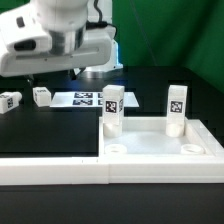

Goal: Assemble square table

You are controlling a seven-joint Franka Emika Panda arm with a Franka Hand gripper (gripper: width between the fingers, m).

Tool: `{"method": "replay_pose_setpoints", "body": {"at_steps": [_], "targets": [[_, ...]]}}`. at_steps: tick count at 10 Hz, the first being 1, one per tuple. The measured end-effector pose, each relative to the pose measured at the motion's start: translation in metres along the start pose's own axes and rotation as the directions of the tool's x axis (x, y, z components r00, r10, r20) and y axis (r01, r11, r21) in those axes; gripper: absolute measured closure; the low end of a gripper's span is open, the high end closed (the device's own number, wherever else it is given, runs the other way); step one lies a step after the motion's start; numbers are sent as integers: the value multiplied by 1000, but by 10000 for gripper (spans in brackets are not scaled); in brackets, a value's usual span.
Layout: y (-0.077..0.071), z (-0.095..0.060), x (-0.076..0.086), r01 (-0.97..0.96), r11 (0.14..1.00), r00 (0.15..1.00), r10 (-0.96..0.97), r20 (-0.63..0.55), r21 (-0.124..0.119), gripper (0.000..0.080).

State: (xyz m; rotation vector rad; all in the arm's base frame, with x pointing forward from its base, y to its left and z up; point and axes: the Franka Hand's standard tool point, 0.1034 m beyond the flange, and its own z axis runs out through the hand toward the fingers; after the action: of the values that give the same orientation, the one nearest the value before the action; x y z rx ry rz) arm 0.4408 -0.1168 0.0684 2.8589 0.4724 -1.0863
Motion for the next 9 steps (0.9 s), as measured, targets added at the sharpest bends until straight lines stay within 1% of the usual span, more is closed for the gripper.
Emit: {"method": "replay_pose_setpoints", "body": {"at_steps": [1, 2, 3, 6, 7, 8, 9], "targets": [[1, 20, -10, 11, 1000, 999, -10, 51, -16, 150], [1, 22, -8, 12, 1000, 999, -11, 37, -20, 150], [2, 19, -7, 12, 1000, 999, -12, 32, -22, 150], [2, 22, -7, 11, 1000, 999, -10, 34, -22, 150], [2, 36, -12, 6, 1000, 999, -5, 42, -16, 150], [1, 51, -22, -5, 1000, 998, 6, 68, -1, 150], [-3, 64, -30, -19, 1000, 995, 18, 96, 12, 150]]}}
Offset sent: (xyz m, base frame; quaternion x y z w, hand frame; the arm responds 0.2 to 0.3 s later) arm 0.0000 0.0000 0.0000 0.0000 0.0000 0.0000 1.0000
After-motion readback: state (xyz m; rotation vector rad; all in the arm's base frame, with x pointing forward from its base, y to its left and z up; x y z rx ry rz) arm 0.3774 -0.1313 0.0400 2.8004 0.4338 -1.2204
